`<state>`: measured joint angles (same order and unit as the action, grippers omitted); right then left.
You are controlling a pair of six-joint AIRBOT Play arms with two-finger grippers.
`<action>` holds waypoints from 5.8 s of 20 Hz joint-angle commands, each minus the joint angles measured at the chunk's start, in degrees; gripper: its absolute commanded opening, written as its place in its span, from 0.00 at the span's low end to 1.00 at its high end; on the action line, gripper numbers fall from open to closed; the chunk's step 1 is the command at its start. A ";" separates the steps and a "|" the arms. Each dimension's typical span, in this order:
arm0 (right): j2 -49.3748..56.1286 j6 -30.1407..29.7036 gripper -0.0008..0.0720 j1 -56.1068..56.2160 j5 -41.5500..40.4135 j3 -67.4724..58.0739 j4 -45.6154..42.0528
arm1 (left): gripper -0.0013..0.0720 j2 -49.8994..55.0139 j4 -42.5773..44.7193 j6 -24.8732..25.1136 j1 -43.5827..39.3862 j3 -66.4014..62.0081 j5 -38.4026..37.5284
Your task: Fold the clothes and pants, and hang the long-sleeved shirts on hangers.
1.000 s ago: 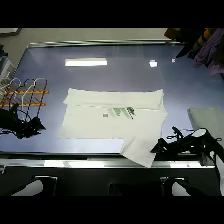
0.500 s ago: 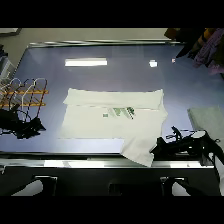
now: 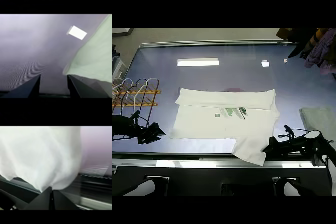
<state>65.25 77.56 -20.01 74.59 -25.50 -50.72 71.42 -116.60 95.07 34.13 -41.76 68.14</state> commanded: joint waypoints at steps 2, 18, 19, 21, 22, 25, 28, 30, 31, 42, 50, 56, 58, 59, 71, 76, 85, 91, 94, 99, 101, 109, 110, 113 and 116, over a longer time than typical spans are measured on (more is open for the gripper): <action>-3.78 0.24 0.05 -0.02 0.28 0.02 -0.07 | 0.56 0.02 -2.95 1.29 0.04 1.46 -1.73; -11.47 1.14 0.05 -0.02 2.45 0.00 -0.59 | 0.04 4.35 -4.98 0.98 -7.43 1.40 -5.22; -12.76 1.36 0.05 -0.02 2.67 -0.02 -0.63 | 0.04 3.80 -4.96 0.98 -7.41 1.29 -4.24; -15.52 2.73 0.05 -0.02 4.66 0.00 -1.07 | 0.04 1.53 -4.85 0.90 -7.39 1.27 -1.09; -17.35 3.26 0.05 -0.02 6.54 0.00 -1.46 | 0.04 -0.31 -4.15 -0.76 -7.39 1.27 0.81; -24.79 5.88 0.05 -0.02 13.53 -0.02 -4.37 | 0.04 -8.70 1.79 -8.31 -7.39 1.27 5.31; -34.95 10.91 0.05 -0.02 20.26 0.00 -6.40 | 0.04 -17.68 6.88 -13.42 -7.39 1.27 9.75; -41.13 14.62 0.05 -0.02 22.62 -0.02 -6.34 | 0.04 -21.97 7.58 -13.73 -7.39 1.27 10.88; -42.95 15.52 0.05 -0.02 21.84 -0.02 -6.36 | 0.04 -23.12 7.54 -13.79 -7.43 1.18 10.82; -2.51 -2.16 0.05 -0.02 -7.91 -18.93 14.67 | 0.04 -4.04 -0.42 -14.14 -9.18 -12.63 -5.77; 15.13 -2.78 0.05 0.02 -12.55 -36.24 15.61 | 0.04 16.31 0.68 -14.16 -15.91 -32.94 -8.22; 20.35 2.01 0.05 7.28 -19.08 -41.07 8.20 | 0.04 26.60 1.90 -14.84 -17.94 -44.89 -8.20; 20.65 5.73 0.05 7.96 -22.73 -41.16 4.48 | 0.04 29.27 3.19 -15.87 -18.05 -48.02 -8.28; 20.63 7.41 0.05 7.89 -23.71 -41.18 2.51 | 0.04 30.69 3.34 -15.87 -18.16 -49.53 -8.04; 24.61 11.82 0.32 7.41 -16.46 -41.68 -0.37 | 0.59 35.87 9.75 -15.80 -19.45 -50.36 -3.80; 23.02 10.16 0.71 -2.21 -5.35 -45.97 -2.32 | 0.77 28.02 12.61 -15.39 -18.62 -50.88 -3.54; 32.02 -3.06 0.88 -2.05 -0.92 -45.79 1.99 | 1.00 16.06 18.34 -15.39 -18.71 -50.88 2.67; 32.92 -3.39 0.87 1.03 -4.76 -45.79 1.38 | 1.00 15.82 18.32 -15.43 -18.75 -50.88 3.45; 33.11 -2.95 0.84 1.05 -5.42 -45.77 0.52 | 1.00 15.85 18.32 -15.41 -18.80 -50.88 3.45; 33.86 -2.75 0.84 1.40 -5.53 -45.66 1.60 | 1.00 16.09 18.29 -15.43 -18.82 -50.88 3.30; 34.53 -2.71 0.83 3.52 -5.64 -45.66 0.98 | 1.00 16.13 18.27 -15.43 -18.86 -50.88 3.30; 32.68 -0.24 0.06 8.24 -7.82 -46.90 -0.48 | 0.65 16.13 17.03 -15.50 -18.86 -50.86 4.46; 31.39 0.39 0.06 8.24 -6.80 -47.91 -0.94 | 0.21 16.13 15.96 -15.87 -18.88 -50.56 4.63; 27.98 4.74 0.06 8.24 -0.35 -53.16 -3.50 | 0.04 16.24 8.94 -15.98 -20.81 -46.75 2.29; 26.08 8.59 0.06 8.24 4.63 -59.34 -6.34 | 0.04 16.31 -0.35 -17.20 -26.47 -37.88 -7.65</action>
<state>93.36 82.06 -11.84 73.80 -79.90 -54.63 87.64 -108.20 78.91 11.49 -85.76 68.07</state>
